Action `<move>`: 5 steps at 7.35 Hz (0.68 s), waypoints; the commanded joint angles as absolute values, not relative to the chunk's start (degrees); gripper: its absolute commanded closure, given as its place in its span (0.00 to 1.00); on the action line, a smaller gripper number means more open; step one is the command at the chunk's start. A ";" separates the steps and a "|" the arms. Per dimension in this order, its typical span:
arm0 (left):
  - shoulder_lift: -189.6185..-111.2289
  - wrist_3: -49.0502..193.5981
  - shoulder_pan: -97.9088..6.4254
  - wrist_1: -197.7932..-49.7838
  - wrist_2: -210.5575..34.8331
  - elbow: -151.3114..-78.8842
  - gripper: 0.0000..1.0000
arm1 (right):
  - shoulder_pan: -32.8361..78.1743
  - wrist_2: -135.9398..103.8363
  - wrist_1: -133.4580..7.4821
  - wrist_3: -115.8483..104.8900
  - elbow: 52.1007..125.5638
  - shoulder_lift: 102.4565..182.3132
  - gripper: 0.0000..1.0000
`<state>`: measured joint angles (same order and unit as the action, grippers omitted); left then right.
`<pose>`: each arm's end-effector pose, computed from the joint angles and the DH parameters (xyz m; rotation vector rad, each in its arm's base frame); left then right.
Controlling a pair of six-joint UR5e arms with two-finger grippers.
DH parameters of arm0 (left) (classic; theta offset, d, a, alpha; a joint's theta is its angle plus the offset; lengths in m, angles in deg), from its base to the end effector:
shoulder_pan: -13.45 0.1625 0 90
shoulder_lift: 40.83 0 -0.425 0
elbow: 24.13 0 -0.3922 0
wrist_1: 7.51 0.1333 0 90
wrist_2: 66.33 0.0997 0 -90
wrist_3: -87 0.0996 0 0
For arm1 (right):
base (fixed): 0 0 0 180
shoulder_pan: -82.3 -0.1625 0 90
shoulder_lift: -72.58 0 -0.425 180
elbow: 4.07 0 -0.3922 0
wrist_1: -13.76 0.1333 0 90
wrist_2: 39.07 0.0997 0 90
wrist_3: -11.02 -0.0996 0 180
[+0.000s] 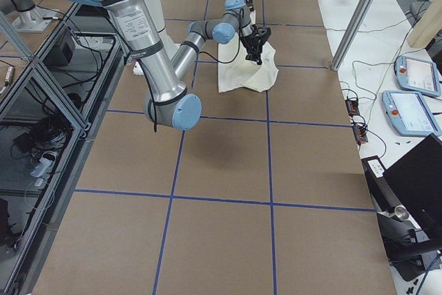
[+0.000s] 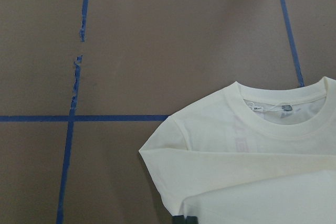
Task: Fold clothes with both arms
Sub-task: 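Lift the hem with both grippers and fold it toward the collar, then lay the hem at the collar and open both grippers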
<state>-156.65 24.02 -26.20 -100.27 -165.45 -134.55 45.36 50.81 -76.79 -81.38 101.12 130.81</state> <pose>0.3839 -0.4708 0.2511 0.3444 0.7955 -0.1384 -0.4252 -0.4867 0.2336 0.2470 -0.7876 0.6489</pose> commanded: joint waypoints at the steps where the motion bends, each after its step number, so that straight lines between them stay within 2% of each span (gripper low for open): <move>1: -157.11 24.07 -26.19 -111.63 -164.94 -122.16 1.00 | 44.24 50.84 -69.07 -80.03 90.19 129.09 1.00; 3: -157.81 24.16 -25.75 -112.10 -164.94 -119.24 1.00 | 44.59 50.84 -63.70 -79.86 84.53 129.00 1.00; 5: -157.72 25.56 -25.66 -112.45 -165.03 -118.70 1.00 | 44.68 50.84 -63.59 -78.98 84.17 129.09 1.00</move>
<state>-157.69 24.52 -25.72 -112.22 -165.00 -119.18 44.63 50.84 -64.14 -79.39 84.75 129.02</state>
